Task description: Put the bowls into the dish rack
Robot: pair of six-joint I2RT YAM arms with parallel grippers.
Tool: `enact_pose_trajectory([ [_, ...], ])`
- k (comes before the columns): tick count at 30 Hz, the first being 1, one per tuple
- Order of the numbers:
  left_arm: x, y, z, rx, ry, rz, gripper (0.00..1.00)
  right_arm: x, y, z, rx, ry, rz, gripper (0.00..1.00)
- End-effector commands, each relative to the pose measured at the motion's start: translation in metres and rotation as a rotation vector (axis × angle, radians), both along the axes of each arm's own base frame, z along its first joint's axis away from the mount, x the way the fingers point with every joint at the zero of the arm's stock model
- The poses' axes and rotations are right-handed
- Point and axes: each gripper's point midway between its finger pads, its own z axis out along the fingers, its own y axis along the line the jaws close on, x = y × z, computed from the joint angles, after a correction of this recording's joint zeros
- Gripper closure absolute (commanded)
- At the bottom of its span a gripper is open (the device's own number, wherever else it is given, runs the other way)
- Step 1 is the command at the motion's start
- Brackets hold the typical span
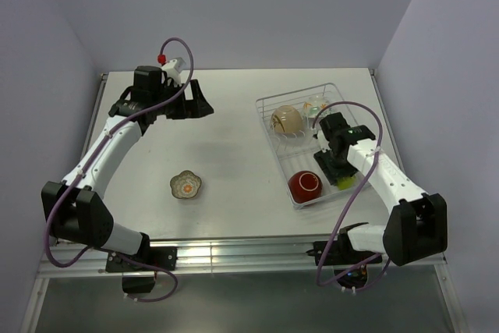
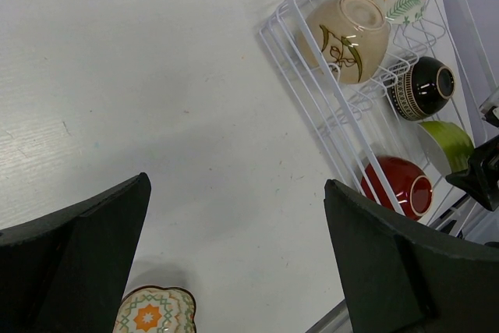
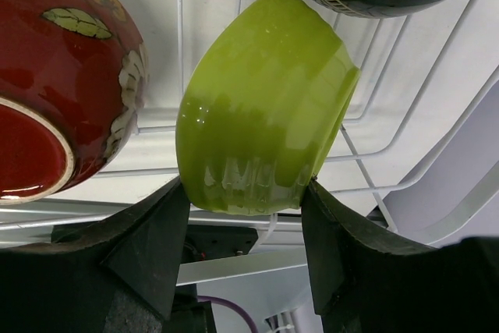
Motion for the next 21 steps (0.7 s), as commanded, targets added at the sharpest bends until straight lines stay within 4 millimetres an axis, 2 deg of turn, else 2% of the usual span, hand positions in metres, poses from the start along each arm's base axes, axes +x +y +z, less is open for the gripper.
enact_pose_trajectory([
  [1, 0.005, -0.005, 0.006, -0.025, -0.008, -0.015, 0.01, -0.001, 0.006, -0.001, 0.003, 0.015, 0.011, 1.00],
  [4, 0.006, -0.003, 0.004, -0.016, -0.003, -0.013, 0.01, 0.002, 0.001, -0.006, -0.048, -0.002, -0.012, 1.00],
  [9, 0.005, -0.002, 0.005, -0.013, -0.013, -0.009, 0.01, -0.001, 0.008, -0.016, -0.074, -0.009, -0.007, 0.98],
  [11, 0.004, -0.002, 0.005, -0.013, -0.013, -0.009, 0.00, -0.003, 0.010, -0.018, -0.081, -0.003, 0.003, 0.88],
  [12, 0.004, -0.002, 0.005, -0.011, -0.012, -0.008, 0.00, -0.003, 0.011, -0.018, -0.082, -0.005, 0.004, 0.69],
  [14, 0.004, -0.001, 0.004, -0.009, -0.010, -0.008, 0.01, -0.002, 0.015, -0.017, -0.064, -0.005, 0.009, 0.45],
  [15, 0.005, -0.001, 0.003, -0.010, -0.009, -0.007, 0.00, -0.002, 0.017, -0.016, -0.051, -0.008, 0.009, 0.37],
  [18, 0.004, -0.001, 0.002, -0.015, -0.007, -0.007, 0.00, 0.000, 0.026, -0.012, -0.011, -0.013, 0.016, 0.31],
  [21, 0.004, -0.001, 0.001, -0.013, -0.008, -0.007, 0.00, 0.003, 0.035, -0.004, 0.038, -0.029, 0.027, 0.15],
])
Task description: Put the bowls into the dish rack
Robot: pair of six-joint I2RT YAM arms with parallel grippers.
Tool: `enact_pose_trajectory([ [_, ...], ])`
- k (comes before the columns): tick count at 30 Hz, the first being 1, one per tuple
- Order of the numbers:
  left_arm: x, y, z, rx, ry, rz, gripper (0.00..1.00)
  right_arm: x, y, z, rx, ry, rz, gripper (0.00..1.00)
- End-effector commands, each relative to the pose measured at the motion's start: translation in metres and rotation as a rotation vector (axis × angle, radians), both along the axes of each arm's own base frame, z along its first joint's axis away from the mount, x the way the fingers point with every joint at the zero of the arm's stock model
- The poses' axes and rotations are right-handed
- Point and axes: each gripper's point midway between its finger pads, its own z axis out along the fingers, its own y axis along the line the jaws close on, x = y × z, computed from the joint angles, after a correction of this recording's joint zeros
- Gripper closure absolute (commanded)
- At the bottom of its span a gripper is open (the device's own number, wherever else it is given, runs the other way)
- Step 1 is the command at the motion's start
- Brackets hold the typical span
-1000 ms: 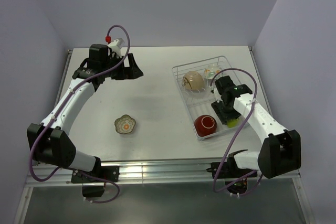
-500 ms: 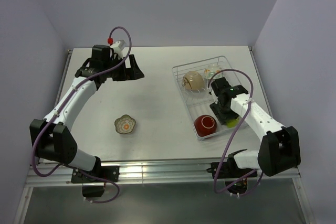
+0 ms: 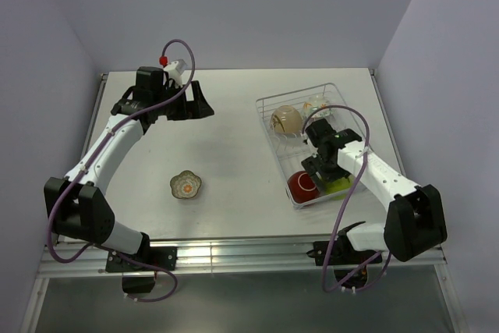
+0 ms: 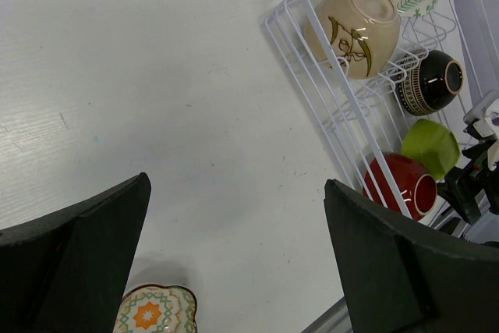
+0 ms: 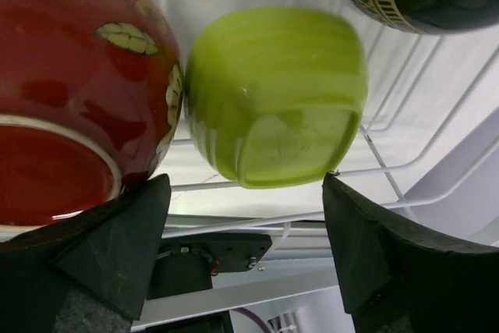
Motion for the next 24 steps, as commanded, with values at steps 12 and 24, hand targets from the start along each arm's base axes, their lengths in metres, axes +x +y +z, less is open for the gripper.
enact_pose_trajectory([
  [12, -0.004, 0.002, 0.024, -0.007, -0.078, -0.048, 0.01, 0.011, 0.025, 0.029, 0.144, -0.102, 0.062, 0.21],
  [24, -0.045, 0.049, -0.041, 0.251, -0.083, -0.411, 0.14, 0.055, 0.034, 0.122, 0.420, -0.353, 0.147, 0.13],
])
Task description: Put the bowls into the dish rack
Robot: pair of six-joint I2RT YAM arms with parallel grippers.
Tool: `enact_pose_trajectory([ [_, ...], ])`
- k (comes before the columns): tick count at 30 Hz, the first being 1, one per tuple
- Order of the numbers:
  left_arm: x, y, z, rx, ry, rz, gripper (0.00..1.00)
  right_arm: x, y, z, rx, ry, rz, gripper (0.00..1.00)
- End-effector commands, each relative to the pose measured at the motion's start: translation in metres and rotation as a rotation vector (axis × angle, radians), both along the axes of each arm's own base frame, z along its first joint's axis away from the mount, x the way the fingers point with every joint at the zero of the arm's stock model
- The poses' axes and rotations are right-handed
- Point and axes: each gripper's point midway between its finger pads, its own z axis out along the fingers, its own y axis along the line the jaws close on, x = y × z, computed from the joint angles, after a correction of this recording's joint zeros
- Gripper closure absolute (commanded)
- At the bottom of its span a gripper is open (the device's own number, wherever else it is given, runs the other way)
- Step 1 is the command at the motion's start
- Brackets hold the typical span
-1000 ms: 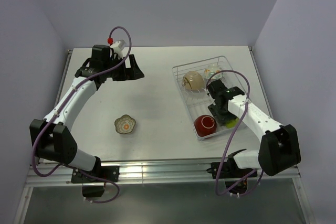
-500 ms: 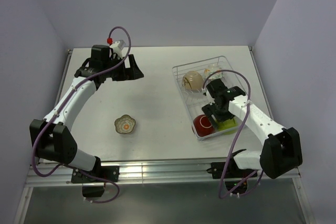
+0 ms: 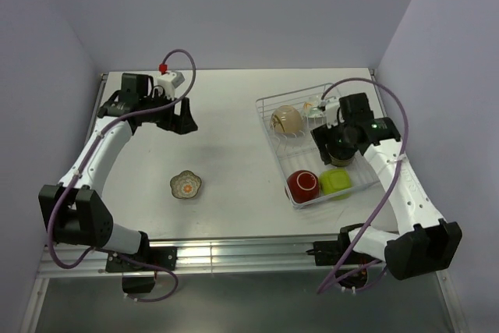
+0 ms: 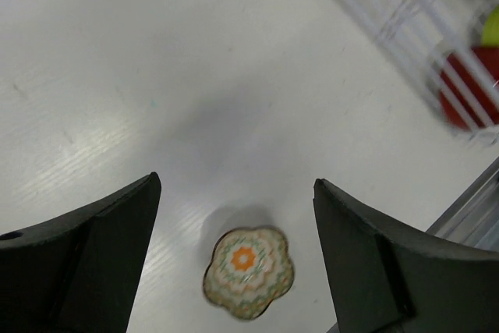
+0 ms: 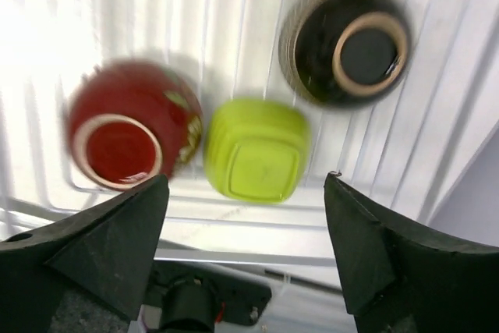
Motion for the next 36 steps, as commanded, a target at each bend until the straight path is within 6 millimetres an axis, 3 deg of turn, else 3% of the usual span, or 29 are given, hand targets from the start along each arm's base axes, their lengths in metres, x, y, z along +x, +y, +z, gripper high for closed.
enact_pose_trajectory([
  [1, -0.037, 0.025, -0.041, 0.139, 0.072, -0.209, 0.16, 0.019, 0.017, 0.057, 0.160, -0.155, 0.090, 0.12],
  [7, -0.081, 0.071, -0.094, 0.304, 0.196, -0.361, 0.22, 0.025, 0.049, 0.078, 0.392, -0.135, 0.141, 0.06],
  [13, -0.109, 0.084, -0.128, 0.371, 0.216, -0.434, 0.23, 0.028, 0.073, 0.079, 0.554, -0.093, 0.145, 0.04],
  [20, -0.103, 0.079, -0.151, 0.353, 0.214, -0.416, 0.28, 0.032, 0.080, 0.079, 0.617, -0.089, 0.126, 0.09],
  [28, -0.090, 0.071, -0.168, 0.377, 0.193, -0.415, 0.33, 0.031, 0.083, 0.074, 0.646, -0.070, 0.116, 0.10],
  [36, -0.091, 0.058, -0.182, 0.351, 0.221, -0.442, 0.40, 0.031, 0.088, 0.076, 0.683, -0.061, 0.119, 0.11],
])
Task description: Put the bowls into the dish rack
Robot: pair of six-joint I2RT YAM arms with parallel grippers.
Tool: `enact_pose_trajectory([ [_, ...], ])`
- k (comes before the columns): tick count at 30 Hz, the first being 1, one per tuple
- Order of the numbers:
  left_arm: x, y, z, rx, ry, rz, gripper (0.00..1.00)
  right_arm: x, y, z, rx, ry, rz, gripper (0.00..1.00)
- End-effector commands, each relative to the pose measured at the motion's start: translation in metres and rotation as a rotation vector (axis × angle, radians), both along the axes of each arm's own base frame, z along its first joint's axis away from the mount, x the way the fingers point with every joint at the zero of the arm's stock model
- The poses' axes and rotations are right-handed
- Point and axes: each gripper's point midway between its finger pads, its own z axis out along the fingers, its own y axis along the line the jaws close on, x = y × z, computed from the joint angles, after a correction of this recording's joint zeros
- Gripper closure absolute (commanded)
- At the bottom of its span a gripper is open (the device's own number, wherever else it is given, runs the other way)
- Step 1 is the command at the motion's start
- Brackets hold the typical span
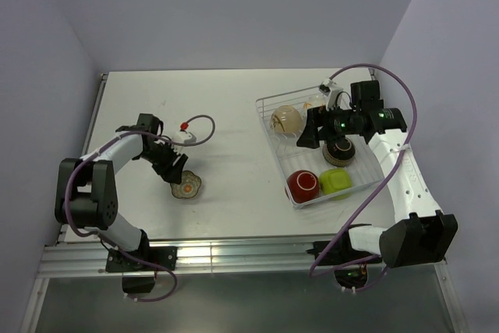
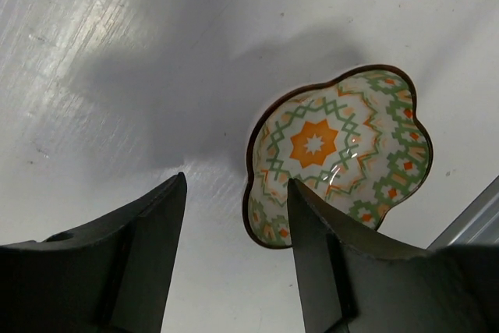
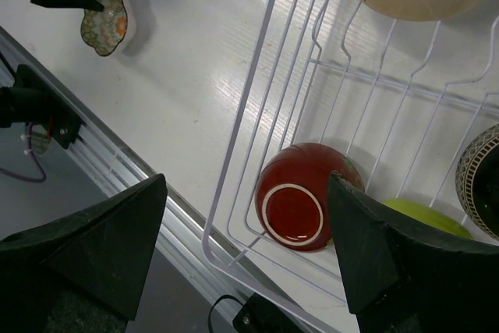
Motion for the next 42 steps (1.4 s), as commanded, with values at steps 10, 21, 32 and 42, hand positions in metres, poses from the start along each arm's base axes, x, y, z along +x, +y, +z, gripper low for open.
enact_pose_trajectory([
  [10, -0.001, -0.029, -0.011, -0.049, -0.006, -0.057, 0.83, 0.004, 0.009, 0.007, 0.095, -0.006, 0.015, 0.11],
  [21, 0.060, -0.102, 0.111, -0.502, -0.082, 0.121, 1.00, 0.015, 0.029, 0.032, 0.295, -0.028, -0.015, 0.11],
  [32, 0.067, -0.181, 0.250, -0.949, -0.110, 0.213, 1.00, 0.026, 0.057, 0.097, 0.562, -0.094, -0.037, 0.07],
  [42, 0.076, -0.198, 0.284, -1.101, 0.003, 0.314, 1.00, 0.023, 0.103, 0.136, 0.734, 0.076, -0.036, 0.05],
])
